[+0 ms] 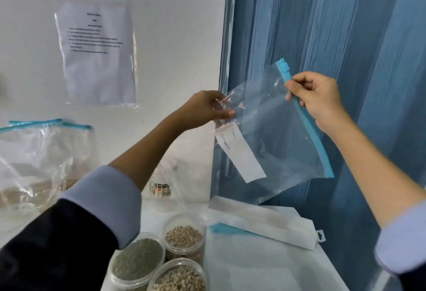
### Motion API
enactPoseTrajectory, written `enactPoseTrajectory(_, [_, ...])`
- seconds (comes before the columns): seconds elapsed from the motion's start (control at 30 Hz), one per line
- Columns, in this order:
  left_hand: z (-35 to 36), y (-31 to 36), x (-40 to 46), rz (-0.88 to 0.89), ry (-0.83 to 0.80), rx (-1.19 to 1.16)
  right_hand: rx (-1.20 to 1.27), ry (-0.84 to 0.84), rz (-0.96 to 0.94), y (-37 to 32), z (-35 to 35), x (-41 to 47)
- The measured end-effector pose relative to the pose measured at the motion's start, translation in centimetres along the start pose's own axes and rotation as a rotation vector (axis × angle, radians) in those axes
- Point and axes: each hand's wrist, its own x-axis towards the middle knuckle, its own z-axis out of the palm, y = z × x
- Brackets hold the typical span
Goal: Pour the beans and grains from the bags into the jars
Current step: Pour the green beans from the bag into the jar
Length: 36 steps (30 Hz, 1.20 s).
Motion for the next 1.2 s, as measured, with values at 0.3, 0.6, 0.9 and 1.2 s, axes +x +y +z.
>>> enactPoseTrajectory(0.3, [3.0, 0.9, 1.2, 0.086, 0.398, -0.318, -0.313, 0.303, 0.217, 7.3, -0.2, -5.7])
enactPoseTrajectory(0.6, [5.2, 2.5, 0.5, 0.059, 0.514, -0.536, 0.233, 0.343, 0.592, 9.7, -2.0, -5.5])
enactPoseTrajectory(0.9, [5.8, -0.4, -0.7, -0.414, 0.141, -0.652, 0.120, 0.266, 0.563, 10.9, -2.4, -7.0])
enactPoseTrajectory(1.2, [10.3, -5.8, -4.3, -0.583, -0.032, -0.189, -0.182, 0.010, 0.746, 16.2, -1.2, -14.0])
